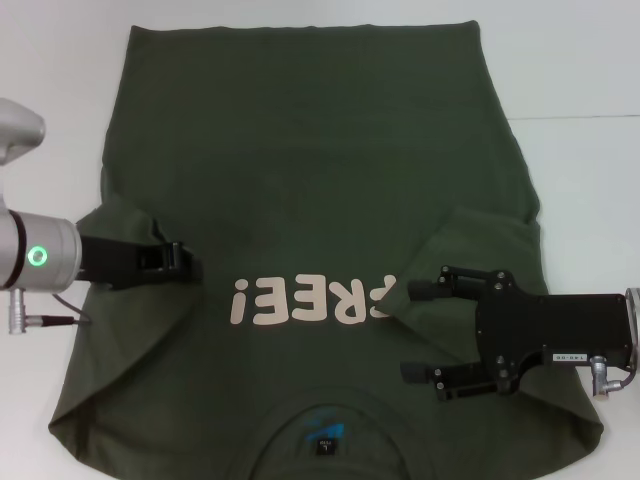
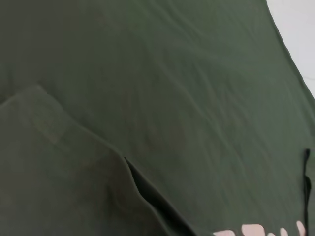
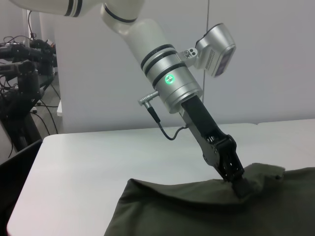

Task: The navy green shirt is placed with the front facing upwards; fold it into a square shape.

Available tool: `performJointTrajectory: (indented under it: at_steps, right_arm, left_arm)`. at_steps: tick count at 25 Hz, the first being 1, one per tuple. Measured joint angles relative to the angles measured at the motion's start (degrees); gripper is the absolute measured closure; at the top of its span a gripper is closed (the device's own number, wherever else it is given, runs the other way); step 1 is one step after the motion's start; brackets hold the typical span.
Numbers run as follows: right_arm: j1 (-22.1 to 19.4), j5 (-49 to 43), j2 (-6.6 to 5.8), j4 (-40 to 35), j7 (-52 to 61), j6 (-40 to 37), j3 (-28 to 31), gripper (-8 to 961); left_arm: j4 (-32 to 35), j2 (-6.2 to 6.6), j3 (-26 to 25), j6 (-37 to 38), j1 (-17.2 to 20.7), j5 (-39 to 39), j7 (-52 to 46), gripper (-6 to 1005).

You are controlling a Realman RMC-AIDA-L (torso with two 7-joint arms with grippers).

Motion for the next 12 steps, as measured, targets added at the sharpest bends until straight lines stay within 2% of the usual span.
performJointTrajectory:
  at_steps: [12]
  right_arm:
    - [0.0,0.0,0.0,0.79,-0.34,0.0,0.0,124]
  left_arm:
    - [-4.42,-0.02,0.76,0.0,-0.96,-2.13,3.0,940]
